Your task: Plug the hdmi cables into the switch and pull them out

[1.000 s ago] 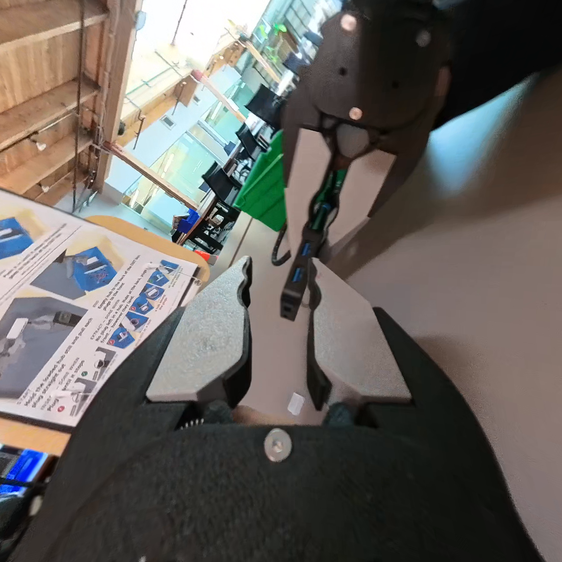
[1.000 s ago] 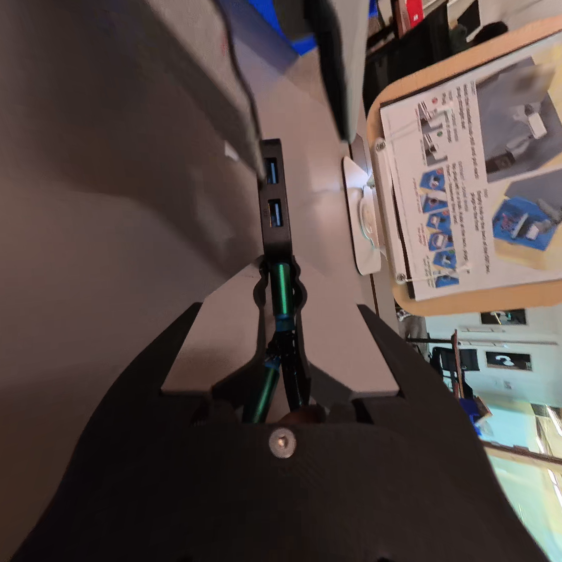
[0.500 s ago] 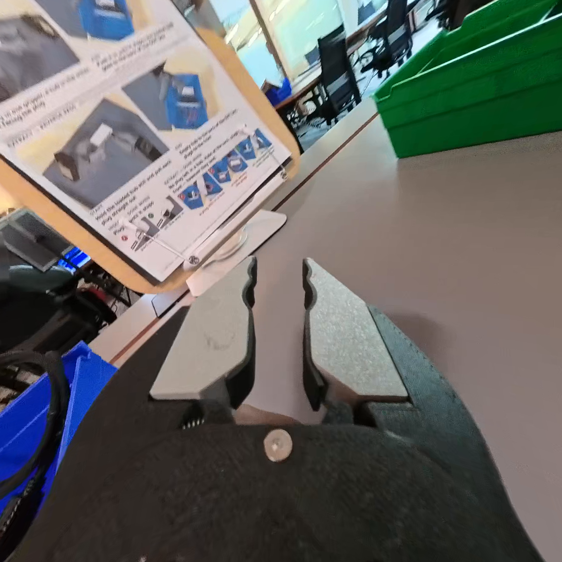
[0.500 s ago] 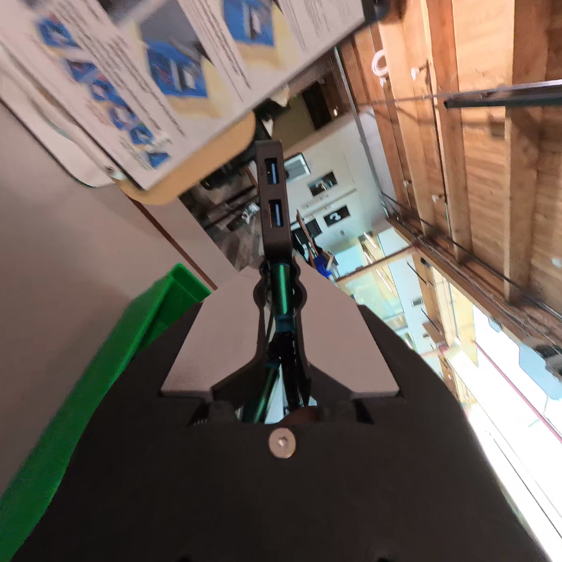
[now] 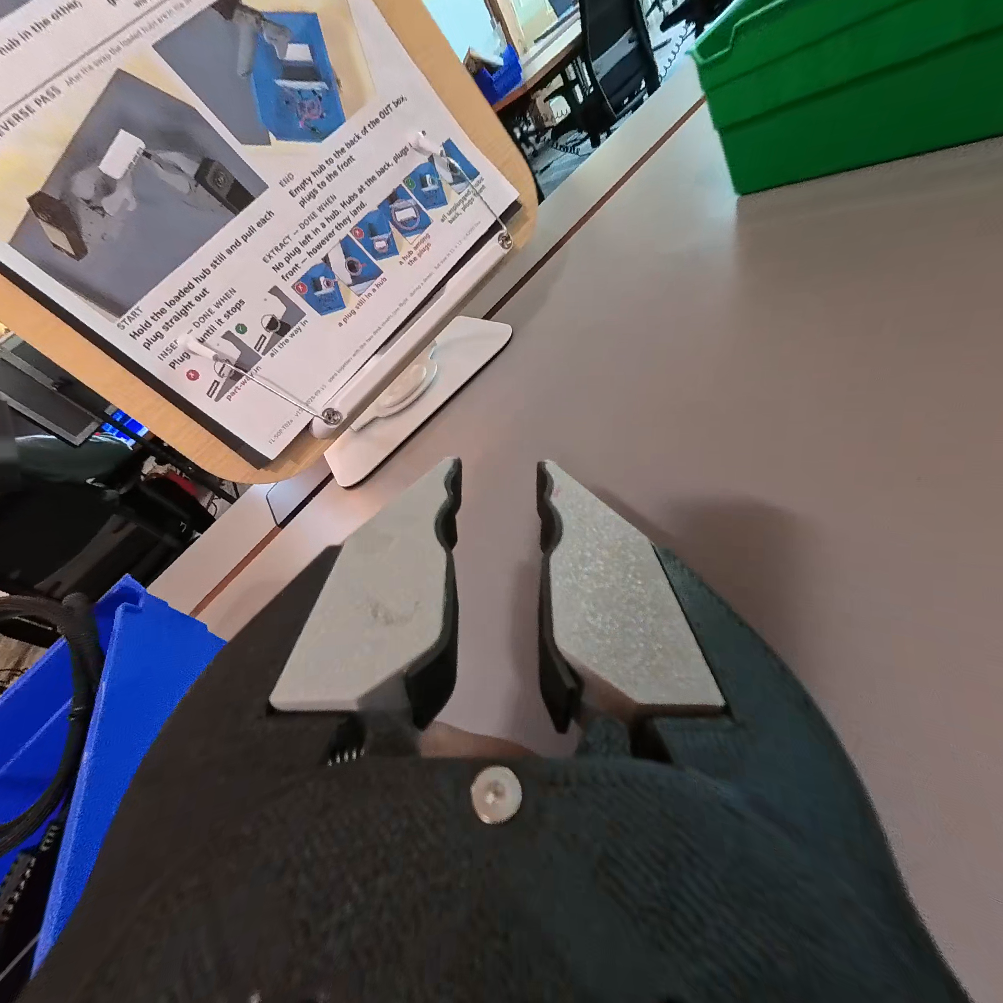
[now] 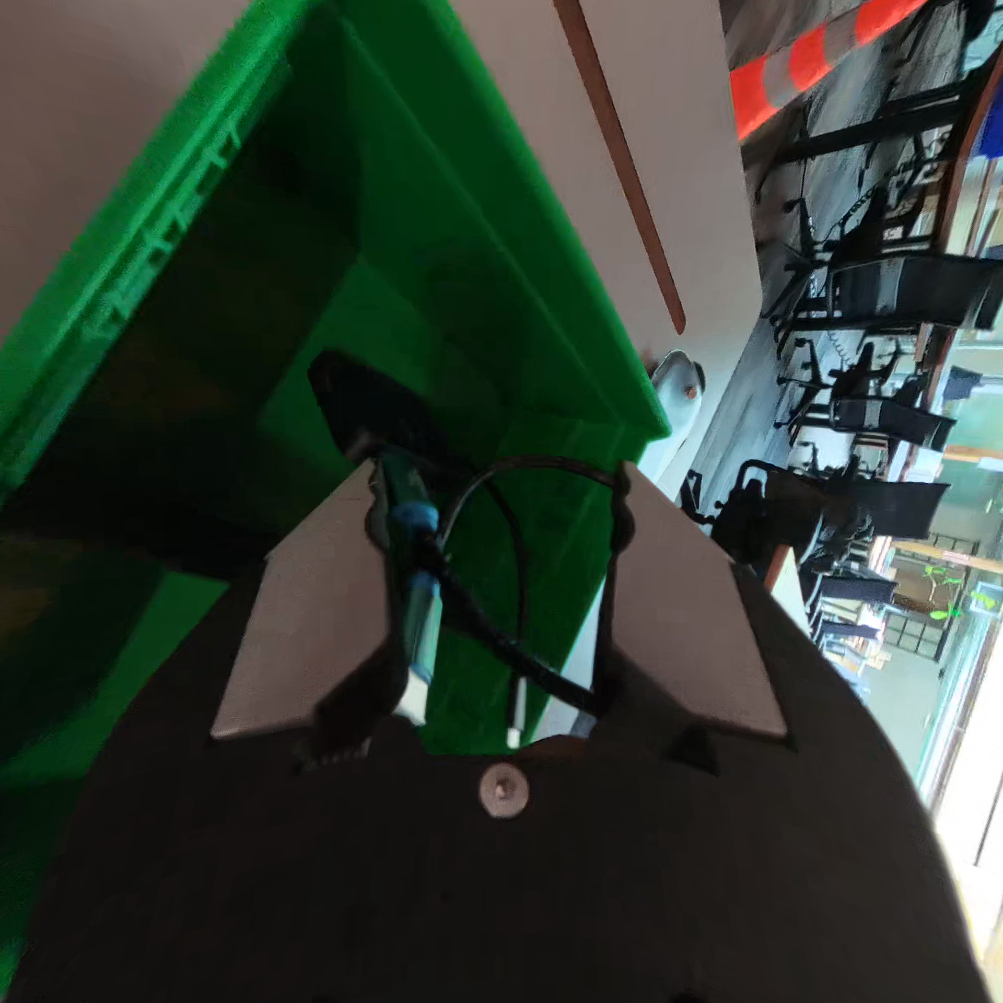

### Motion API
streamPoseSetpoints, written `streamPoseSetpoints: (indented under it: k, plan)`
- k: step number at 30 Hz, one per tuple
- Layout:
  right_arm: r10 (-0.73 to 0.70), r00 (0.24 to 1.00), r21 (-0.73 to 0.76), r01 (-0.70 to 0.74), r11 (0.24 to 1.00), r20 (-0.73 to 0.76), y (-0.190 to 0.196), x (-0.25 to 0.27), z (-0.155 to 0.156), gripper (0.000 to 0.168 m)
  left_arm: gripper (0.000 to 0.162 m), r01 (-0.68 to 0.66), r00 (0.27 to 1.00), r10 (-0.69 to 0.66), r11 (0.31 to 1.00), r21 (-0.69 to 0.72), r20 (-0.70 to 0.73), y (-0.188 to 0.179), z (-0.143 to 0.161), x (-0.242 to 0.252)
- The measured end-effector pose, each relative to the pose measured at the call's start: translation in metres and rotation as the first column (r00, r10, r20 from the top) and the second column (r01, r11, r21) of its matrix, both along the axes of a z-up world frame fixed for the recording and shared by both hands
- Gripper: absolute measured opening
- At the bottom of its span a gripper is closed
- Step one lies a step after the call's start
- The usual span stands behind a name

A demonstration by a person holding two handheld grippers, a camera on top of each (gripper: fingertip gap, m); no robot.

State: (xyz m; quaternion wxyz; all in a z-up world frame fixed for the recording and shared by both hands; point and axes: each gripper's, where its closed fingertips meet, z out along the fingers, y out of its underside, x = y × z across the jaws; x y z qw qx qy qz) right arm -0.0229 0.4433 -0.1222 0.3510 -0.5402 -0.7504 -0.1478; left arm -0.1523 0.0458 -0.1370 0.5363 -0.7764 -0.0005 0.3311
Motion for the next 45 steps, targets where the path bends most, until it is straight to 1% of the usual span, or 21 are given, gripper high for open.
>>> streamPoseSetpoints:
  k: [1, 3, 5, 7, 9, 12, 14, 16, 18, 20, 22, 24, 26, 28, 32, 36, 37, 38, 40, 42, 45]
  plan:
    - [-0.008, 0.999, 0.002, 0.008, 1.000, -0.038, 0.001, -0.006, 0.003, 0.057, 0.026, -0.005, 1.000, 0.005, 1.000, -0.004, 0.005, -0.001, -0.002, -0.002]
    - [0.000, 0.983, -0.023, -0.004, 1.000, -0.181, -0.008, -0.020, 0.024, 0.033, 0.026, -0.010, 1.000, 0.010, 1.000, -0.015, 0.019, -0.001, -0.005, -0.005]
    - [-0.010, 0.961, -0.038, 0.000, 0.999, -0.277, -0.014, -0.022, 0.047, 0.030, 0.026, -0.013, 0.999, 0.013, 1.000, -0.022, 0.033, -0.002, -0.007, -0.006]
    - [-0.035, 0.954, -0.036, 0.026, 0.999, -0.297, -0.016, -0.015, 0.059, 0.027, 0.026, -0.013, 0.999, 0.014, 1.000, -0.027, 0.036, -0.001, -0.008, -0.006]
    - [-0.038, 0.945, -0.064, 0.018, 0.998, -0.325, -0.027, -0.010, 0.066, 0.031, 0.026, -0.023, 0.999, 0.024, 0.999, -0.031, 0.038, -0.002, -0.008, -0.007]
    - [-0.001, 0.916, -0.219, -0.095, 0.971, -0.401, -0.077, -0.012, 0.067, 0.031, 0.026, -0.051, 0.997, 0.052, 0.999, -0.018, 0.054, -0.005, -0.006, -0.012]
    - [0.046, 0.895, -0.339, -0.215, 0.916, -0.444, -0.128, -0.017, 0.063, 0.033, 0.026, -0.077, 0.994, 0.077, 0.997, -0.003, 0.079, -0.009, -0.005, -0.017]
    - [0.103, 0.872, -0.449, -0.344, 0.824, -0.479, -0.188, -0.022, 0.055, 0.037, 0.026, -0.102, 0.990, 0.100, 0.995, 0.010, 0.101, -0.012, -0.004, -0.023]
    - [0.168, 0.847, -0.554, -0.466, 0.690, -0.504, -0.254, -0.028, 0.040, 0.039, 0.027, -0.131, 0.986, 0.128, 0.991, 0.023, 0.110, -0.017, -0.002, -0.030]
    - [0.233, 0.837, -0.622, -0.528, 0.578, -0.495, -0.311, -0.035, 0.017, 0.040, 0.028, -0.159, 0.981, 0.153, 0.987, 0.037, 0.115, -0.021, 0.001, -0.035]
    - [0.290, 0.831, -0.638, -0.551, 0.537, -0.474, -0.349, -0.048, -0.012, 0.041, 0.028, -0.174, 0.978, 0.167, 0.983, 0.052, 0.124, -0.024, 0.003, -0.038]
    - [0.328, 0.830, -0.648, -0.557, 0.520, -0.451, -0.377, -0.063, -0.041, 0.042, 0.028, -0.184, 0.976, 0.175, 0.981, 0.062, 0.131, -0.027, 0.005, -0.041]
    - [0.368, 0.833, -0.687, -0.550, 0.475, -0.413, -0.404, -0.072, -0.064, 0.042, 0.028, -0.189, 0.974, 0.178, 0.980, 0.068, 0.139, -0.029, 0.006, -0.043]
    - [0.406, 0.827, -0.675, -0.556, 0.485, -0.390, -0.417, -0.080, -0.076, 0.040, 0.028, -0.183, 0.975, 0.173, 0.981, 0.062, 0.140, -0.028, 0.005, -0.042]
    - [0.464, 0.815, -0.583, -0.575, 0.574, -0.347, -0.416, -0.096, -0.090, 0.034, 0.029, -0.174, 0.976, 0.165, 0.984, 0.050, 0.142, -0.026, 0.003, -0.041]
    - [0.466, 0.810, -0.621, -0.577, 0.530, -0.355, -0.423, -0.102, -0.093, 0.028, 0.029, -0.162, 0.977, 0.154, 0.986, 0.046, 0.145, -0.025, 0.003, -0.039]
    - [0.470, 0.808, -0.640, -0.577, 0.507, -0.356, -0.425, -0.102, -0.093, 0.023, 0.029, -0.160, 0.978, 0.152, 0.986, 0.048, 0.142, -0.025, 0.004, -0.039]
    - [0.473, 0.805, -0.659, -0.576, 0.483, -0.358, -0.428, -0.102, -0.094, 0.010, 0.029, -0.160, 0.979, 0.152, 0.986, 0.049, 0.140, -0.025, 0.004, -0.038]
    - [0.475, 0.803, -0.675, -0.575, 0.463, -0.359, -0.428, -0.102, -0.094, 0.008, 0.029, -0.161, 0.978, 0.153, 0.986, 0.049, 0.139, -0.025, 0.004, -0.038]
    - [0.473, 0.801, -0.639, -0.587, 0.498, -0.367, -0.418, -0.106, -0.091, 0.008, 0.029, -0.164, 0.978, 0.156, 0.985, 0.051, 0.140, -0.026, 0.004, -0.039]
    - [0.407, 0.811, -0.562, -0.585, 0.585, -0.420, -0.380, -0.122, -0.070, 0.008, 0.029, -0.165, 0.978, 0.157, 0.985, 0.051, 0.138, -0.026, 0.004, -0.040]
